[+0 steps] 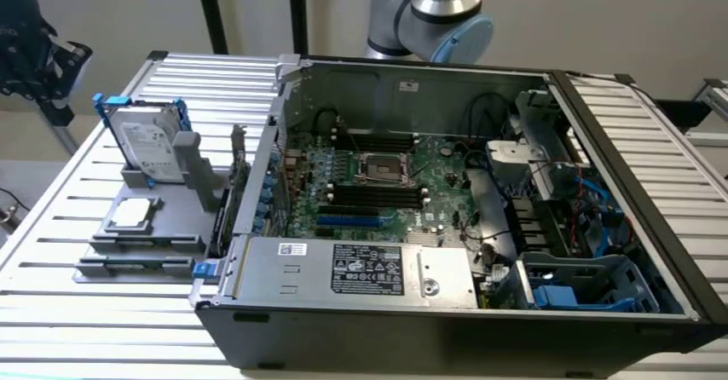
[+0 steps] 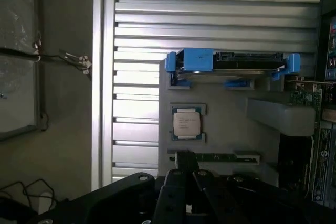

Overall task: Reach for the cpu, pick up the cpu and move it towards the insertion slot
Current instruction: 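Pick up the cpu and move it towards the insertion slot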

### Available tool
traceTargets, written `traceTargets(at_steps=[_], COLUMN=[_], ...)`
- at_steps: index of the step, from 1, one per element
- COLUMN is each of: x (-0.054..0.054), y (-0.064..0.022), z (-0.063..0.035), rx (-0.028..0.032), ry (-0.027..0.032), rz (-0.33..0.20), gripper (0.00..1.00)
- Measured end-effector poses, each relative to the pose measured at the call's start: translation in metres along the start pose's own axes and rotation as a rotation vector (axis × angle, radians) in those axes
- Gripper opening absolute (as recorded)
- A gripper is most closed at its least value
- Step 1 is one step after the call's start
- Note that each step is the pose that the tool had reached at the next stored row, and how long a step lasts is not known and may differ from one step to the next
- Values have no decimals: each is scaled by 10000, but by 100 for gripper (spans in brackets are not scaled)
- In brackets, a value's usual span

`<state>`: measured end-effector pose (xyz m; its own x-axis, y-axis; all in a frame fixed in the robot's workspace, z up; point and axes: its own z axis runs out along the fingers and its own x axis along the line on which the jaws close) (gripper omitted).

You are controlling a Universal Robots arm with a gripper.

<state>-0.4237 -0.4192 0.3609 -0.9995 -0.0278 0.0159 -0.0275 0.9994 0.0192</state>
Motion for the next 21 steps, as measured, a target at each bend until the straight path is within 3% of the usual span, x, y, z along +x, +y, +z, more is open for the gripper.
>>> traceTargets(at_steps=[6,8,9,11,12,17,18,19,21], x=[-2,-8,-11,-21,-26,-66,-71,-75,-79], y=[0,0,0,-1,-1,-1,-1,0,4], z=[0,0,0,0,0,-1,1,9,42], rx=[1,2,2,2,2,2,2,1,2], ry=[1,0,1,1,1,3,3,2,3], rz=[-24,-25,-24,-25,-25,-25,-25,-24,-25], gripper=[12,24,24,36,36,59,59,65,65])
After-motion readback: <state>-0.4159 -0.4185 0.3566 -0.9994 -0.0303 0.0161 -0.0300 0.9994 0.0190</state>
